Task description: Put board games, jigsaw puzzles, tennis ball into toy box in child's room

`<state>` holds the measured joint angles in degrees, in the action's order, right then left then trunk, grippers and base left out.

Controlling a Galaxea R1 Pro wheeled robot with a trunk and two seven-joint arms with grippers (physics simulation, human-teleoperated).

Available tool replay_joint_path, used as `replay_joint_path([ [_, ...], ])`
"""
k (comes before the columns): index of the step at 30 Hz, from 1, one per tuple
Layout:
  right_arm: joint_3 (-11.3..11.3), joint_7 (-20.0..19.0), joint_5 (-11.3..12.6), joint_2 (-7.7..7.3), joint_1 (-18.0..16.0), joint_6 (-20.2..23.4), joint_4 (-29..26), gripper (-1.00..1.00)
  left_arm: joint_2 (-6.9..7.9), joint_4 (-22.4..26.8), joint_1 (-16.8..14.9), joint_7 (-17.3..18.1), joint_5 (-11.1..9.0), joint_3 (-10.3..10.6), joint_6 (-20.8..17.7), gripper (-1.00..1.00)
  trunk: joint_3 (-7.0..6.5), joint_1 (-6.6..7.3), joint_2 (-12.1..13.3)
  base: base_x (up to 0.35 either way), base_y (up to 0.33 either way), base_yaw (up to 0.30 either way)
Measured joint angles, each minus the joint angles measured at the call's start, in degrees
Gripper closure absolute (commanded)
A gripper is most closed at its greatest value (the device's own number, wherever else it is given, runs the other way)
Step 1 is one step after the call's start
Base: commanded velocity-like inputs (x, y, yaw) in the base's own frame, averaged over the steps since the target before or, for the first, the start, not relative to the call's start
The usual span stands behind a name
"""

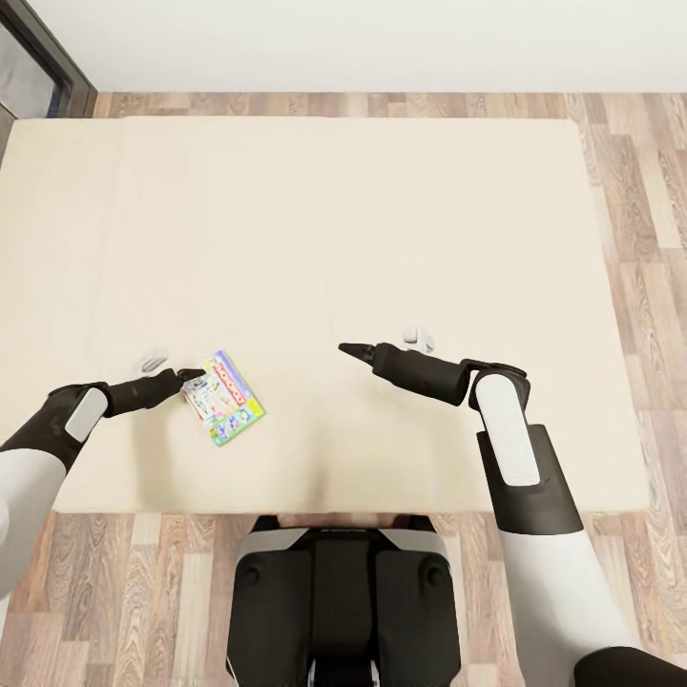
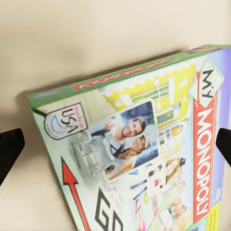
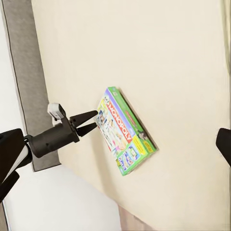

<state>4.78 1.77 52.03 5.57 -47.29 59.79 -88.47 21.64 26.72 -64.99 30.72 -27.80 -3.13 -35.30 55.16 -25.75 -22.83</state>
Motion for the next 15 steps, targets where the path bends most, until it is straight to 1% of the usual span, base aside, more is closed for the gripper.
replay_joint_path([
  [7,0.0,0.0,0.0,-0.05,0.0,0.0,0.0,-1.0,0.0,0.0,0.0,0.1,0.0,0.0,0.0,-1.0,0.66,0.0,0.0,0.01,-0.017,0.0],
  [11,0.0,0.0,0.0,-0.03,0.0,0.0,0.0,-1.0,0.1,0.1,0.0,0.1,0.4,-0.2,0.3,-1.0,1.02,0.03,0.0,0.002,-0.003,0.0],
  [15,0.0,0.0,0.0,0.02,0.0,0.0,0.0,-1.0,0.29,0.1,0.0,0.2,0.2,-0.2,0.3,-1.0,1.19,0.03,0.0,0.0,0.0,0.0],
])
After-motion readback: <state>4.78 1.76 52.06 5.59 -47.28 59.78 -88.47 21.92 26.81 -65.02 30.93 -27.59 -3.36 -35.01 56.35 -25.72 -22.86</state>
